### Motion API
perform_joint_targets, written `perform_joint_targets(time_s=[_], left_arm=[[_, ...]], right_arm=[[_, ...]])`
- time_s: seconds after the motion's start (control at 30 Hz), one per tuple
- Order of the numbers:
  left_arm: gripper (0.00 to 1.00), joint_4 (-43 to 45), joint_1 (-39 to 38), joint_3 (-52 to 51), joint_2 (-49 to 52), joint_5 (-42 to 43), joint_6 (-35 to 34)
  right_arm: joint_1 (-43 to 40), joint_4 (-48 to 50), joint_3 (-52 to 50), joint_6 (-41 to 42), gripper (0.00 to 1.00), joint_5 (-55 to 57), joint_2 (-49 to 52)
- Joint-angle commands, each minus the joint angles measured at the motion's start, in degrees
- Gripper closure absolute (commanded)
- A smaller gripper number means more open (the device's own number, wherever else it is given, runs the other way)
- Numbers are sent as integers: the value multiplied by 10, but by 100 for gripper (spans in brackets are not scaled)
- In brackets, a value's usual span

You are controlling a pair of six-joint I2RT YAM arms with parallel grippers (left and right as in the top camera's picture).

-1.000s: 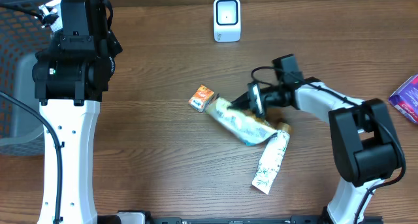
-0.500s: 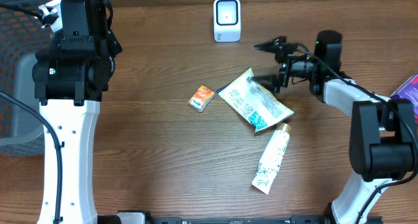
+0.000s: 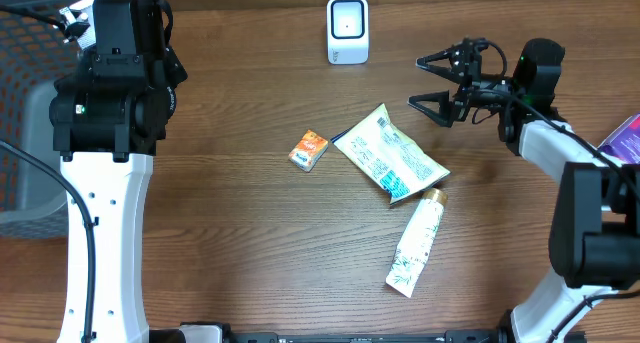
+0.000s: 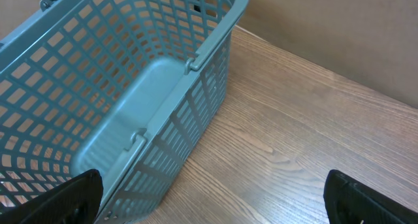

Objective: Scan the item barcode
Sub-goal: 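Reach the right gripper to the snack bag edge and grasp it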

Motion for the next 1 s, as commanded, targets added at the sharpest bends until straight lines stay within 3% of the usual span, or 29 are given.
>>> perform_joint_targets(time_s=[0.0,0.07,0.2,0.43,0.47,0.63,0.73,0.87,0.97], left_arm=[[0,0,2,6,3,-7,-4],[0,0,2,6,3,-7,-4],[0,0,2,6,3,-7,-4],[0,0,2,6,3,-8,-4],[0,0,2,6,3,-7,-4],[0,0,2,6,3,-7,-4],[0,0,2,6,3,-7,-4],[0,0,2,6,3,-7,-4],[0,0,2,6,3,-7,-4]], right_arm=[[-1,-18,5,30,1,102,-15],[-1,-69,12,42,1,167,-15],[-2,-231,53,-47,1,329,-25],[0,-674,221,-317,1,639,-111],[3,-832,281,-409,0,729,-157],[-5,-998,290,-565,0,781,-197],[-16,-998,260,-647,0,692,-196],[-20,-884,181,-741,0,582,-195],[-20,-821,119,-761,0,539,-195]])
